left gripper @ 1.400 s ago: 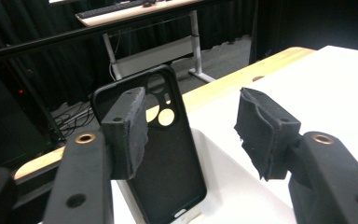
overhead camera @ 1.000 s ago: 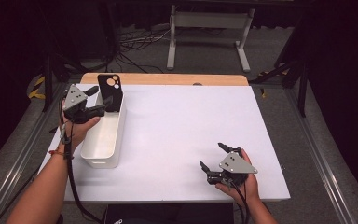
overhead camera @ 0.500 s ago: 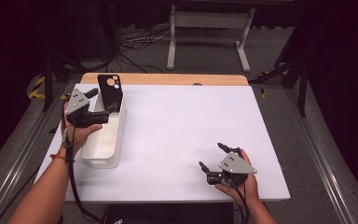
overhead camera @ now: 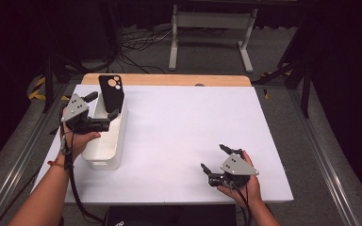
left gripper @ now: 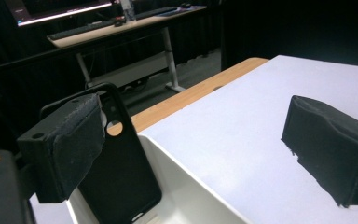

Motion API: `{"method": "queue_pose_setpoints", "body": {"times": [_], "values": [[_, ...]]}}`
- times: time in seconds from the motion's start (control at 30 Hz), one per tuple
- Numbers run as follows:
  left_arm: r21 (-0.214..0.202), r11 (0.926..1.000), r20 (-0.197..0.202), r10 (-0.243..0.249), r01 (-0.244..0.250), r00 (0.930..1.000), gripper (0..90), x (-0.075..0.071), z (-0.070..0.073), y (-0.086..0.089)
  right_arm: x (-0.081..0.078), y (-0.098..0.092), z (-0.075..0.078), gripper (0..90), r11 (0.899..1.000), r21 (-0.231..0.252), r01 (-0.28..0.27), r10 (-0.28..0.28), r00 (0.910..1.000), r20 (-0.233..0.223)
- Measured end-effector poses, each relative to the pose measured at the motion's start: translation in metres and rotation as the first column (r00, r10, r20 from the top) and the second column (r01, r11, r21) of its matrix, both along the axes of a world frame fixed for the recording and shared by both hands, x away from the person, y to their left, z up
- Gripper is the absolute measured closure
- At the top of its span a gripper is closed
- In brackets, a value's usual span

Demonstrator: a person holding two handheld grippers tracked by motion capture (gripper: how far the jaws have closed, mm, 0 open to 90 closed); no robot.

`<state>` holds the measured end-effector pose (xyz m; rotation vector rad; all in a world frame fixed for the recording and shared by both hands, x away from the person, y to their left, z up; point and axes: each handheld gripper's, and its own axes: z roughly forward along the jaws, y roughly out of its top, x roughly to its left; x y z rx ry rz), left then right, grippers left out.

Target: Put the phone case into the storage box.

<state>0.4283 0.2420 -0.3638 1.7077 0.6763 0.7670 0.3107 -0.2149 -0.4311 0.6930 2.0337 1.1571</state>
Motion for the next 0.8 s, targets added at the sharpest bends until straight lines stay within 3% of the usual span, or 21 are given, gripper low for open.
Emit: {"method": "queue_pose_setpoints", "body": {"times": [0.3,0.8], "values": [[0.007,0.9985,0.014,-0.054,0.054,0.9985,4.7,-0.010,0.002,-0.006,0.000,0.000,0.001,14.1,1.000,0.000,0.000,0.000,1.0000,0.003],[0.013,0.9959,0.019,-0.090,0.090,0.9957,4.7,-0.026,0.001,-0.020,-0.002,-0.001,0.002,14.2,1.000,0.004,0.002,-0.002,1.0000,0.008]]}}
